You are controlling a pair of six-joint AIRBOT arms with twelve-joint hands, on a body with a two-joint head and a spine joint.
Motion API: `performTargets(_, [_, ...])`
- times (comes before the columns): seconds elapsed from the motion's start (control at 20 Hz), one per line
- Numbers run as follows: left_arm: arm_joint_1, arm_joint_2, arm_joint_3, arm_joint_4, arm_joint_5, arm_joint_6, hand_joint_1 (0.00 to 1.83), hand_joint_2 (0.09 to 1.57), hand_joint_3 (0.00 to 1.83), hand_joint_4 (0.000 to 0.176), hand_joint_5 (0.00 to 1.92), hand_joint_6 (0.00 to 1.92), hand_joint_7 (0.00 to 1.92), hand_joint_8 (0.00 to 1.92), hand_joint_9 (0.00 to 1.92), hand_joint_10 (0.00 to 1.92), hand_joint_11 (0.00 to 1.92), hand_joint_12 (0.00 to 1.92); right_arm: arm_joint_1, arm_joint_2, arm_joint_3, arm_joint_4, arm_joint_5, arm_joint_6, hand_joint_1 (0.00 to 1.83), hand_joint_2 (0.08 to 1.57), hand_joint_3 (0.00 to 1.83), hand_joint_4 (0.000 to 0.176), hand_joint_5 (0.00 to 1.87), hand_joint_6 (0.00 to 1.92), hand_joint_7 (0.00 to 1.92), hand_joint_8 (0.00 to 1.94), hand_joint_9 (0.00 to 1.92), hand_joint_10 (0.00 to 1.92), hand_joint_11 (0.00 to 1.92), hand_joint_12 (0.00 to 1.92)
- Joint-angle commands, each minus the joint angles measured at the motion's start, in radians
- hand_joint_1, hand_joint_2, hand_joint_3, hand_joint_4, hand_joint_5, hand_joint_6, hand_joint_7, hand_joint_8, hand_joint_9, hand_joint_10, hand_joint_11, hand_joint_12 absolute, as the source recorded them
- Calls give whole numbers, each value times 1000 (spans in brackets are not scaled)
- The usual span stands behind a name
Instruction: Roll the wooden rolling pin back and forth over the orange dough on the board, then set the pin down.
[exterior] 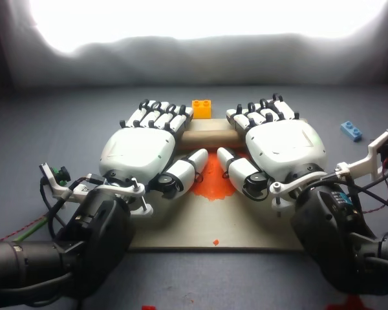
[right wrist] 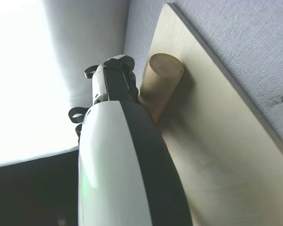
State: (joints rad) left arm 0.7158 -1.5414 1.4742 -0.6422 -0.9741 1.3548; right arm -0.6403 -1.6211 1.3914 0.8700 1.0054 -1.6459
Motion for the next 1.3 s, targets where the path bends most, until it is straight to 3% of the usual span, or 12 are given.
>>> performTargets(0.0, [5,12,-2,27,-91,-3,0,1478,0,0,174,1,188,1,112,0,0,164,-2,4,-2,-53,99,-5,0,1533,1,0,300,15,341,5,256,16,0,523])
performTargets(0.05, [8,16,-8,27,-93,-3,0,1477,0,0,162,0,192,3,119,4,0,161,-3,4,-4,-53,105,-7,0,1535,2,0,296,12,333,3,259,16,0,592])
performTargets(0.3, [12,44,-43,28,-97,1,0,1481,0,0,209,11,238,4,173,11,0,351,-15,7,-26,-53,138,-31,0,1542,3,0,299,10,314,0,237,3,0,531])
performTargets(0.65, [14,68,-83,38,-98,8,0,1480,0,0,241,6,276,2,214,11,0,429,-23,9,-43,-53,154,-42,0,1546,1,0,268,9,298,1,232,1,0,510])
performTargets(0.75, [12,72,-93,38,-98,13,0,1480,0,0,192,1,234,1,174,4,0,318,-25,10,-46,-53,159,-46,0,1540,0,0,265,6,279,0,205,7,0,396])
performTargets(0.8, [12,74,-97,38,-99,13,0,1485,2,0,206,8,254,7,198,12,0,350,-26,10,-48,-53,160,-49,0,1536,0,0,295,19,297,8,220,16,0,380])
performTargets(0.85, [12,76,-101,39,-101,13,0,1489,4,0,204,7,246,2,197,12,0,356,-28,11,-51,-53,164,-53,0,1540,0,0,338,34,341,19,267,32,0,507])
performTargets(0.95, [13,80,-109,44,-103,13,0,1492,3,0,212,6,223,1,184,3,0,358,-29,11,-54,-53,170,-57,0,1550,2,0,347,32,351,12,286,32,0,534])
performTargets(1.1, [20,85,-119,48,-110,6,0,1484,0,0,219,9,258,10,224,19,0,457,-32,12,-58,-53,177,-64,0,1547,1,0,299,6,311,3,249,9,0,446])
performTargets(1.25, [27,92,-129,48,-116,2,0,1479,0,0,191,2,226,1,191,2,0,346,-34,13,-62,-53,183,-69,0,1552,2,0,313,11,305,4,232,1,0,458])
